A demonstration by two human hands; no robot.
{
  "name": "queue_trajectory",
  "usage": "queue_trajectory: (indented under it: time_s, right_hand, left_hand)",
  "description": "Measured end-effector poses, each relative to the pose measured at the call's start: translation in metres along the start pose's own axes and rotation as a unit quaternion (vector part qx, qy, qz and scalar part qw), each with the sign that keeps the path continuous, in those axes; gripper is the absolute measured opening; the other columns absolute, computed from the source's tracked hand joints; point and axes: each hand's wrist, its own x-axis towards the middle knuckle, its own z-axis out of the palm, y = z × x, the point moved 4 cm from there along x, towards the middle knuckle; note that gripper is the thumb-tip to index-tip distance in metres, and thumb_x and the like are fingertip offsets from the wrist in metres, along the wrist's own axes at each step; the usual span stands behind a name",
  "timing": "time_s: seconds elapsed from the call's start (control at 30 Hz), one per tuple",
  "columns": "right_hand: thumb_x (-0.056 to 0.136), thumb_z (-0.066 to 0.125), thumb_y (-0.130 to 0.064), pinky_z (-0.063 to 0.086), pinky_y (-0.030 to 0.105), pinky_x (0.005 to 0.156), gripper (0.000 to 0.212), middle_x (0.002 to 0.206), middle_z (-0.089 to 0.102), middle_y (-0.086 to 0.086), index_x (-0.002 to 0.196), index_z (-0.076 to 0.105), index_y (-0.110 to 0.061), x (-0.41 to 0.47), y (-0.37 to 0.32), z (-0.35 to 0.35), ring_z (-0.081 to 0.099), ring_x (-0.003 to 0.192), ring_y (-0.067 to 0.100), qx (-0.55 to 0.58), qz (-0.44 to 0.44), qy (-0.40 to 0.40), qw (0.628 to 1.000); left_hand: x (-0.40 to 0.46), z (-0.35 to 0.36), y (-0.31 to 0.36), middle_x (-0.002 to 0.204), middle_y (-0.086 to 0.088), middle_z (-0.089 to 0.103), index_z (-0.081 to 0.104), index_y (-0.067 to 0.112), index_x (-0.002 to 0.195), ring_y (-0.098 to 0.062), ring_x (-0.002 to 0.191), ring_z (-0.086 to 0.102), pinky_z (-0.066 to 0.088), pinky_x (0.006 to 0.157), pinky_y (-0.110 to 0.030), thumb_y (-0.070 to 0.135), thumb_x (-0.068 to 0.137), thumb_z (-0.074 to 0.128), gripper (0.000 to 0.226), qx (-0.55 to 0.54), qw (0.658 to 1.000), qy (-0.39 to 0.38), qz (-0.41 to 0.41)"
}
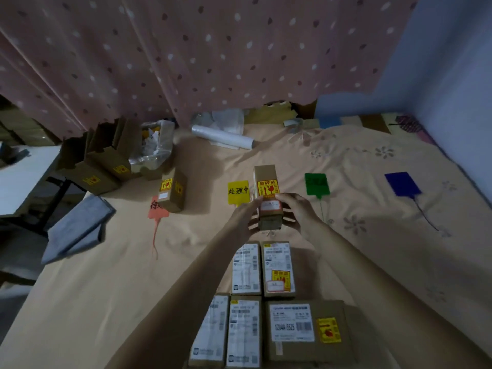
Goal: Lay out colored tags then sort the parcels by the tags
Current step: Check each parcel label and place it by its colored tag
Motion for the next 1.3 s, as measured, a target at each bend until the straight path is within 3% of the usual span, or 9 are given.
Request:
queue_trajectory:
  time_s: [0.23,0.4,0.53,0.6,0.7,0.8,0.97,1.17,1.3]
  right_hand:
    - [0.089,0.065,-0.029,0.052,0.027,0.069,0.026,0.099,0.069,0.003,0.112,0.061,-0.016,0.046,-0.017,-0.008,0.065,0.084,0.017,-0.013,0.002,-0.008,1.0]
    - [0.091,0.062,-0.03,0.051,0.027,0.068,0.026,0.105,0.069,0.006,0.115,0.064,-0.02,0.094,0.001,0.003,0.065,0.087,0.017,-0.038,0.007,0.021,0.999]
    - [0.09,0.059,-0.03,0.053,0.044,0.09,0.008,0.114,0.069,0.01,0.095,0.066,-0.029,0.136,0.016,0.012,0.066,0.103,0.026,-0.095,0.013,0.036,0.995]
    - [0.092,0.057,-0.027,0.051,0.045,0.095,0.007,0.109,0.069,0.007,0.094,0.064,-0.031,0.151,0.019,0.017,0.065,0.104,0.026,-0.113,0.007,0.042,0.993]
    - [0.093,0.057,-0.023,0.052,0.033,0.084,0.02,0.105,0.068,0.004,0.11,0.067,-0.023,0.172,0.018,0.026,0.064,0.099,0.021,-0.095,-0.011,0.043,0.994]
    - [0.092,0.057,-0.023,0.049,0.026,0.068,0.029,0.109,0.068,0.005,0.119,0.067,-0.02,0.19,0.019,0.031,0.063,0.095,0.019,-0.093,-0.004,0.048,0.995]
    - [0.091,0.056,-0.021,0.051,0.042,0.094,0.016,0.106,0.07,0.007,0.093,0.068,-0.03,0.215,0.024,0.035,0.065,0.099,0.024,-0.13,-0.011,0.045,0.99]
    - [0.091,0.055,-0.025,0.05,0.044,0.096,0.018,0.112,0.07,0.01,0.103,0.068,-0.027,0.219,0.021,0.034,0.065,0.107,0.029,-0.132,0.006,0.045,0.99]
    - [0.083,0.056,-0.037,0.051,0.045,0.095,0.028,0.108,0.071,0.006,0.104,0.069,-0.023,0.219,0.024,0.032,0.065,0.102,0.026,-0.139,0.013,0.035,0.99]
  left_hand:
    - [0.055,0.007,0.011,0.104,-0.006,0.066,0.066,0.016,0.1,-0.021,0.097,0.059,0.044,0.081,-0.032,0.042,0.092,0.055,0.029,0.022,0.998,0.063,0.018]
    - [0.103,-0.008,0.004,0.104,-0.013,0.067,0.065,0.01,0.108,-0.024,0.088,0.062,0.047,0.074,-0.031,0.037,0.095,0.051,0.033,0.052,0.994,0.092,0.033]
    - [0.139,-0.024,-0.003,0.091,-0.007,0.068,0.067,0.016,0.093,-0.018,0.079,0.063,0.048,0.067,-0.027,0.035,0.096,0.052,0.025,0.067,0.992,0.099,0.04]
    - [0.156,-0.03,-0.001,0.083,-0.002,0.067,0.069,0.017,0.089,-0.014,0.075,0.062,0.047,0.065,-0.024,0.033,0.094,0.054,0.022,0.08,0.991,0.097,0.056]
    - [0.18,-0.037,0.003,0.077,-0.001,0.065,0.073,0.017,0.089,-0.014,0.071,0.059,0.044,0.065,-0.025,0.031,0.089,0.061,0.018,0.091,0.989,0.095,0.064]
    - [0.199,-0.045,0.002,0.081,-0.005,0.067,0.072,0.022,0.079,-0.022,0.079,0.061,0.046,0.074,-0.035,0.03,0.084,0.063,0.013,0.102,0.986,0.107,0.075]
    - [0.214,-0.047,0.0,0.084,-0.002,0.065,0.069,0.013,0.1,-0.019,0.08,0.057,0.044,0.073,-0.03,0.017,0.093,0.054,0.017,0.098,0.984,0.121,0.085]
    - [0.218,-0.046,-0.001,0.104,-0.009,0.066,0.065,0.002,0.116,-0.019,0.093,0.06,0.048,0.078,-0.026,0.02,0.097,0.051,0.03,0.127,0.982,0.114,0.08]
    - [0.218,-0.045,0.0,0.104,-0.007,0.066,0.063,0.003,0.117,-0.016,0.09,0.061,0.047,0.068,-0.014,0.027,0.096,0.051,0.034,0.151,0.978,0.12,0.082]
